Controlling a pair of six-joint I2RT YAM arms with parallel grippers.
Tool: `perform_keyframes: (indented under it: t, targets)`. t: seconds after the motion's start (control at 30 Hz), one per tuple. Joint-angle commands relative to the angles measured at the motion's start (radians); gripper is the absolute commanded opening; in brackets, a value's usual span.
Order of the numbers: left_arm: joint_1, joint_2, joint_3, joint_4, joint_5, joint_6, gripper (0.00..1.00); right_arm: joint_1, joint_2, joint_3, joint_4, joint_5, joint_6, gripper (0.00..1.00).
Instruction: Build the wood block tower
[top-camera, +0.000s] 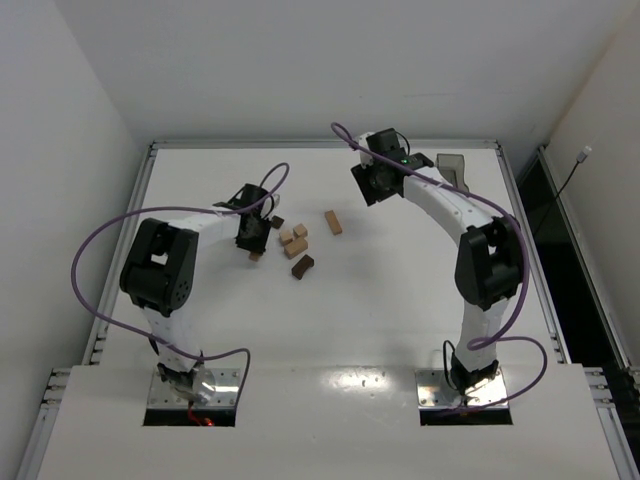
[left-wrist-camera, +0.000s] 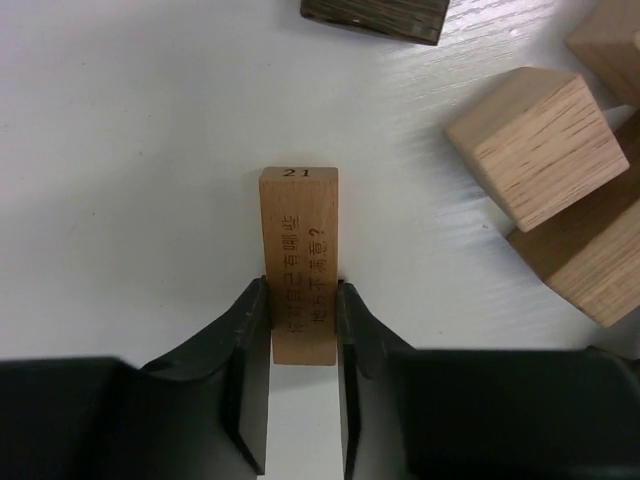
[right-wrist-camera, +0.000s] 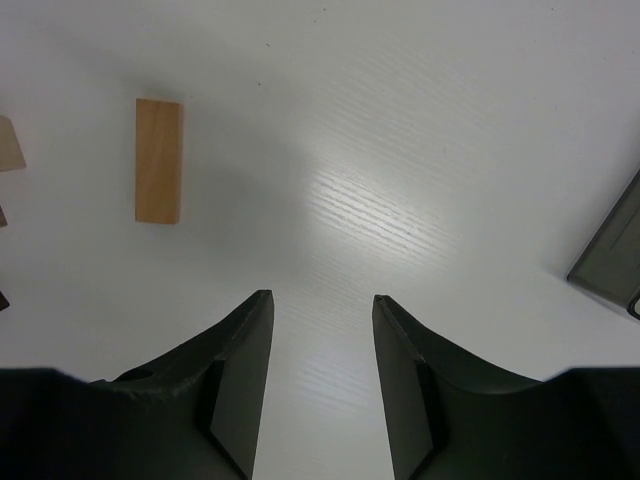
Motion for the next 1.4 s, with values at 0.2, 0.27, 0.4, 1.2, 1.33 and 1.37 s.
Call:
perform_keyframes:
  t: [0.2,0.27,0.4,1.2,1.33,1.37]
  targets:
    - [-0.007,-0.156,0.136,-0.089,-0.068,-0.087,0.0,-0.003,-0.022,-0.028,0.033,0.003,0.064,0.39]
    - [-0.007,-0.156,0.22,-0.119,-0.059,-0.097,0.0,-0.003,-0.022,-0.037,0.044,0.021,0.086,0.39]
    - [-0.045,-0.081,0.361,-0.178,-0.03,-0.112,0.0,-0.003,-0.002,-0.037,0.044,0.035,0.109,0.39]
    - [-0.228,0.271,0.68,-0.207,0.125,-0.297,0.0,-0.079,-0.029,-0.109,0.075,0.167,0.276,0.39]
    - [-0.239,0.3,0.68,-0.207,0.082,-0.342,0.0,-0.089,-0.029,-0.109,0.075,0.185,0.325,0.39]
    - [-0.239,0.313,0.689,-0.207,0.071,-0.356,0.0,-0.089,-0.029,-0.118,0.085,0.185,0.34,0.39]
